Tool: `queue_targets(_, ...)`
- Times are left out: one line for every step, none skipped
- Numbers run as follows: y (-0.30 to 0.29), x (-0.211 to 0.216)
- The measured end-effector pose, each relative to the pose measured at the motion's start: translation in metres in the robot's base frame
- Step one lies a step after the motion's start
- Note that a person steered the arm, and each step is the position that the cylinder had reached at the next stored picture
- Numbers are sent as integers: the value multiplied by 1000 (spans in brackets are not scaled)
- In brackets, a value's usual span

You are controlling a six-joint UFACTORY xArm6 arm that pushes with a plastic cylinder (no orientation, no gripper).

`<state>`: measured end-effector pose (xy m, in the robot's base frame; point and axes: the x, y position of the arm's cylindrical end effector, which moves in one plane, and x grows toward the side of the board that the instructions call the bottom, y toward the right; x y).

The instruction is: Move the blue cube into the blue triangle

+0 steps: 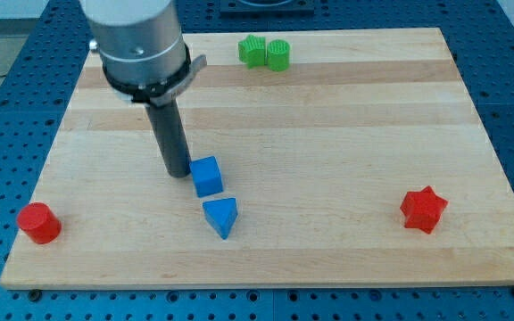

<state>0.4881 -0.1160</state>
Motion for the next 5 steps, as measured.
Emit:
queue_targets(2,0)
queue_targets(2,-26)
queue_targets(22,-23)
queue_targets(37,-9)
queue_targets(34,2)
